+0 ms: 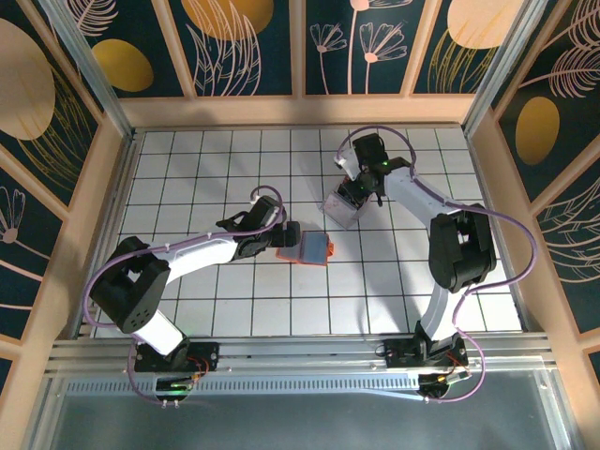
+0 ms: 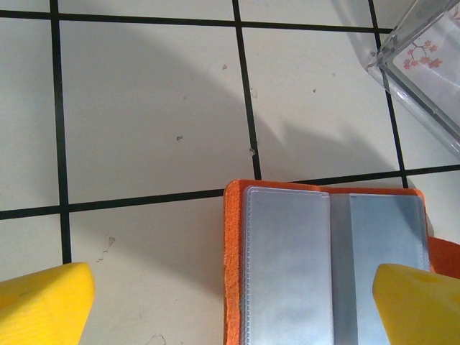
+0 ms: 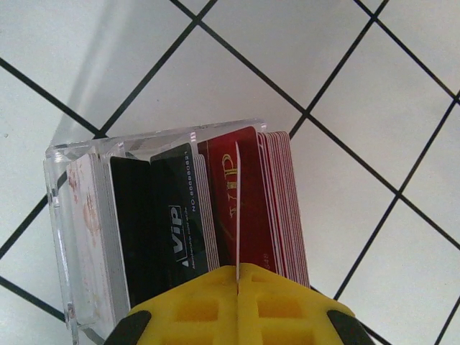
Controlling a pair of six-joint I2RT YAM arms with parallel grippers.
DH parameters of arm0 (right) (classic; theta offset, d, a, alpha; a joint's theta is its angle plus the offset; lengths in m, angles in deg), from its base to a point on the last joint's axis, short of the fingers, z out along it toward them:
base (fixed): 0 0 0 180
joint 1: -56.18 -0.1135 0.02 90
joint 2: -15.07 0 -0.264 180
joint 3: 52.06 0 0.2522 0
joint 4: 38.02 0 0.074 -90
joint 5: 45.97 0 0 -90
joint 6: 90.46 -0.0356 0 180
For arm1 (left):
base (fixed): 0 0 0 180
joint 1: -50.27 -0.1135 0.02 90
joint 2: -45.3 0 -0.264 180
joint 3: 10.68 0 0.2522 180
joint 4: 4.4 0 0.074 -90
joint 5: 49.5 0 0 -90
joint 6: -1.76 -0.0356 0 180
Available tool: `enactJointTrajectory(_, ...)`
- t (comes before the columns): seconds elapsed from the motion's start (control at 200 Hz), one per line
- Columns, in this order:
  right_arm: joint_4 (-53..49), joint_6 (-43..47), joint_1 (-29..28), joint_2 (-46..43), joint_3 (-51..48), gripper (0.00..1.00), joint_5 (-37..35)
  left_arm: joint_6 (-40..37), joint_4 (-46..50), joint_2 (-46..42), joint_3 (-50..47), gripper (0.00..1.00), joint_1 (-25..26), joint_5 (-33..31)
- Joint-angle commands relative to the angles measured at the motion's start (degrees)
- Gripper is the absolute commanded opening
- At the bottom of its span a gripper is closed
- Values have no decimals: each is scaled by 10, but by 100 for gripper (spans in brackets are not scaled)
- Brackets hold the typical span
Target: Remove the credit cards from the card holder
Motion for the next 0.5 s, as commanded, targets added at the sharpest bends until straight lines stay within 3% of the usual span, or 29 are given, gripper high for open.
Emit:
enactJointTrajectory(0.0,-26,10,7,13,16,0,9,1,8,4,-4,99,-5,-7)
enactJointTrajectory(0.125,-25,6,9,27,17,0,8,1,8,2,-4,99,-7,-8)
enactJointTrajectory(0.32,-28,-1,11,36,31,17,16,1,11,-6,-7,99,-9,-12)
enactJointTrajectory(0.495,-35,-14,10,17,42,22,21,0,17,-18,-9,99,-12,-20)
